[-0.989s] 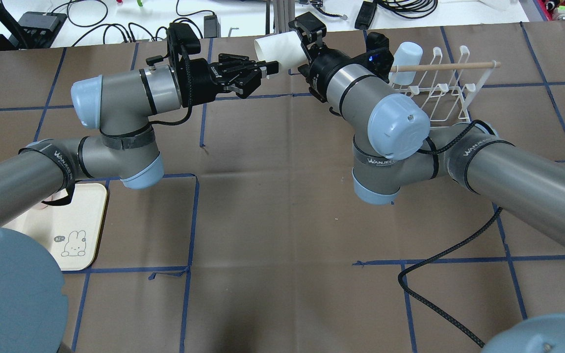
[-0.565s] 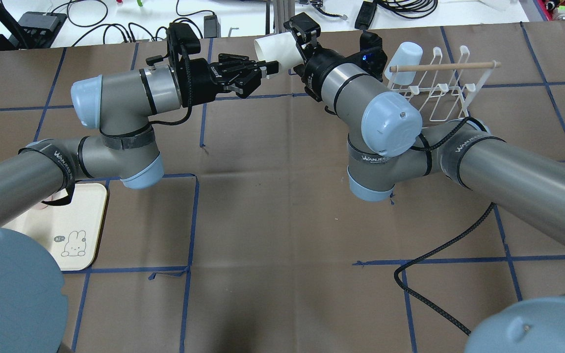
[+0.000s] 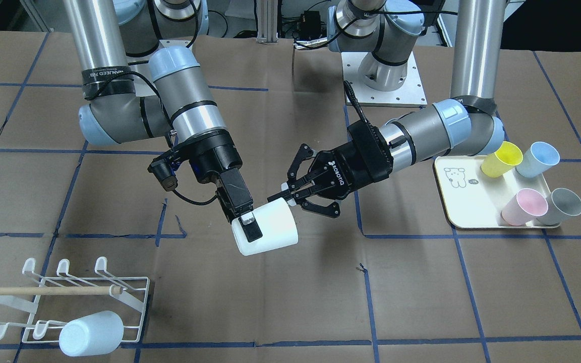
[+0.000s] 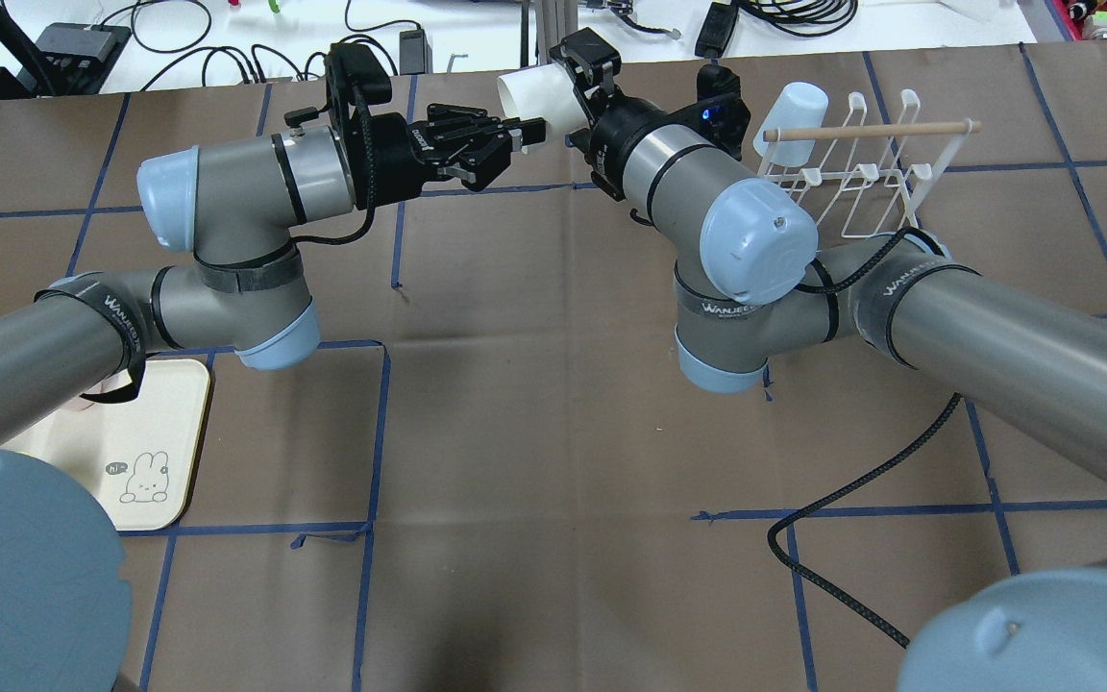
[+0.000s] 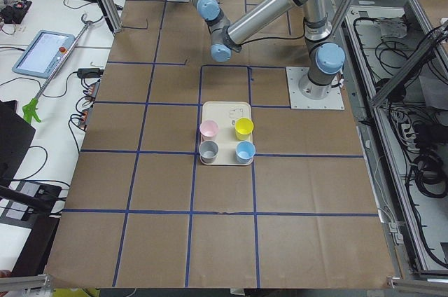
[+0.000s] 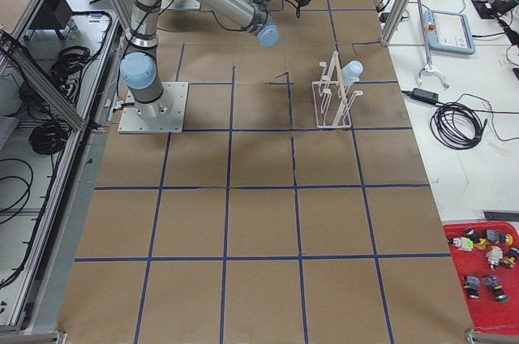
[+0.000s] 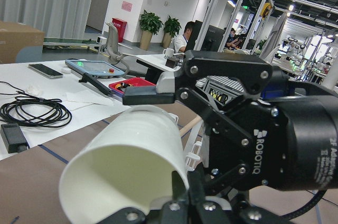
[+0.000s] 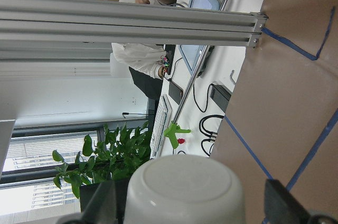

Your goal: Transfer IKEA cup to right arm and place on rack

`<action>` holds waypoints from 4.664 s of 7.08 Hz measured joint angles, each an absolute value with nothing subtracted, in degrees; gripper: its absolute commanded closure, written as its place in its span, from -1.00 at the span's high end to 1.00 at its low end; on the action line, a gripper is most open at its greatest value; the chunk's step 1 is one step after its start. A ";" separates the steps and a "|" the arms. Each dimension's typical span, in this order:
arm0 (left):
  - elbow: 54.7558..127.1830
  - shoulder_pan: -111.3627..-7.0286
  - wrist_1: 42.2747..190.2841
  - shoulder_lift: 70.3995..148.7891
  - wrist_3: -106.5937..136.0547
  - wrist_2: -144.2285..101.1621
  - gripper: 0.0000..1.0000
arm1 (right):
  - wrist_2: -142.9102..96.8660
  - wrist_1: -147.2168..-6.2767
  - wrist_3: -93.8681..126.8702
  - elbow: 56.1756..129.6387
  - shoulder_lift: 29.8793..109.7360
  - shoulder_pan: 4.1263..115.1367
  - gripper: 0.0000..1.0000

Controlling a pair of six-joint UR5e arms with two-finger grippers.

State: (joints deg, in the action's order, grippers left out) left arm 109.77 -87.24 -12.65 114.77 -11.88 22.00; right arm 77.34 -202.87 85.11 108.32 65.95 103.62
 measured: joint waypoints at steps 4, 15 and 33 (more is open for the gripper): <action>109.78 -87.24 -12.66 114.64 -11.70 21.97 -0.86 | 77.35 -201.40 85.44 107.57 66.11 103.68 0.99; 109.70 -87.20 -12.65 114.36 -10.90 22.06 -0.25 | 75.50 -201.20 84.76 106.78 65.84 103.73 -0.33; 94.22 -85.89 25.70 107.60 -4.49 66.08 0.96 | 71.68 -200.42 44.77 106.92 69.91 87.11 -0.78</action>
State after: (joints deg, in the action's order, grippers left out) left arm 94.22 -85.89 25.70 107.60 -4.49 66.08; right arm 71.68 -200.42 44.77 106.92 69.91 87.11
